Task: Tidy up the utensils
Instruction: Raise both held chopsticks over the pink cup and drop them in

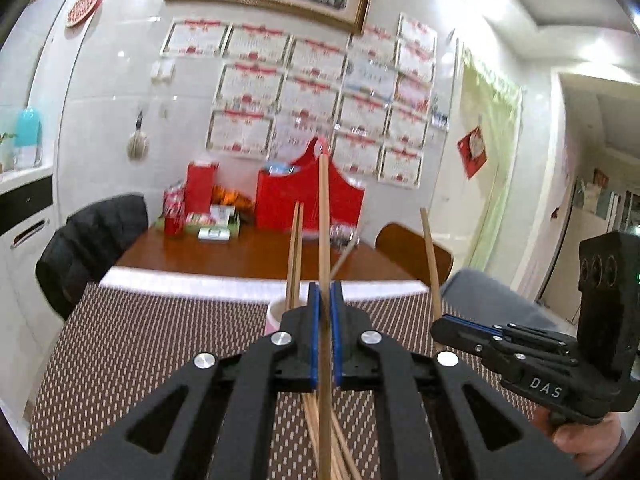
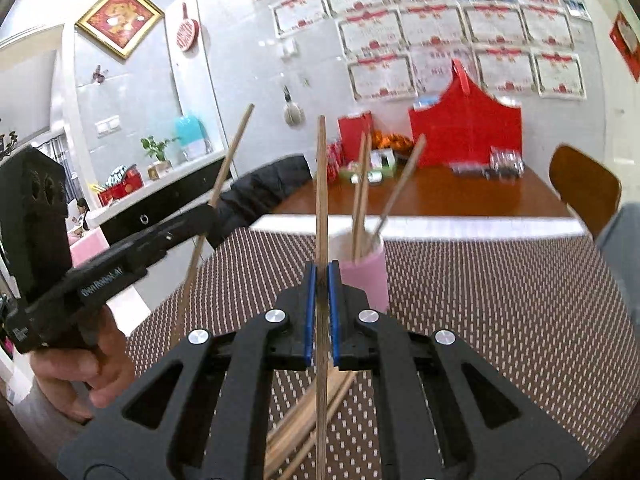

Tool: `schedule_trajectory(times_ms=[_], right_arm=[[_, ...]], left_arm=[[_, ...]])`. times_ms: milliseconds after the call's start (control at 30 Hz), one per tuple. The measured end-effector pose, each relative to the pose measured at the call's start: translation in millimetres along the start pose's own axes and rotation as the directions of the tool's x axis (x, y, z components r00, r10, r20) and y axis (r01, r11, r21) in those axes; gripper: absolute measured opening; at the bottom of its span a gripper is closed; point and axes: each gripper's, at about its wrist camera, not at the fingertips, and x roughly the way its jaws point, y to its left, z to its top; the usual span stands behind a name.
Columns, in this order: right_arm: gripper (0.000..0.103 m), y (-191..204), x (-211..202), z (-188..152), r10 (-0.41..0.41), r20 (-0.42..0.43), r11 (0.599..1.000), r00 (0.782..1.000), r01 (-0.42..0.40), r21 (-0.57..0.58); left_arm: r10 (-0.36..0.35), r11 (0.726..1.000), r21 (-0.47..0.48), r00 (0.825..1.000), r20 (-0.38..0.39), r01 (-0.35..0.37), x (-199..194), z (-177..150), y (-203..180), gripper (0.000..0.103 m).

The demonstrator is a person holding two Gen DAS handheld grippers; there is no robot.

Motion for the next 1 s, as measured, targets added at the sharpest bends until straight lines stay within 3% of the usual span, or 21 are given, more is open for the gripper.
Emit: schedule_trajectory(times_ms=[300,500,767,1000], right_arm=[[0.006,-6,19,86,0.012,0.17,1.0,0.985,-0.009,-0.014],[0.006,-26,52,112,-0.013,0.217,1.0,0.976,0.008,0.026],[0.006,-50,103,116,-0.049,0.214,0.997,0.976,0.034,0.073],[0.006,-61,130,111,-0.053,0.202,0.996,0.978,0.036,0.085]], left_arm=[[-0.03,0.999,-0.027,0.987,0.159,0.035,38,64,5,0.005],[-0.026,0.997,-0.063,0.972,0.234,0.041,77,83,11,0.005],[0.0,0.998,-0.067,0.975,0.222,0.015,142,71,20,0.005],[0.03,0.995,-0.101,0.981,0.191,-0.011,172,46,36,0.005]])
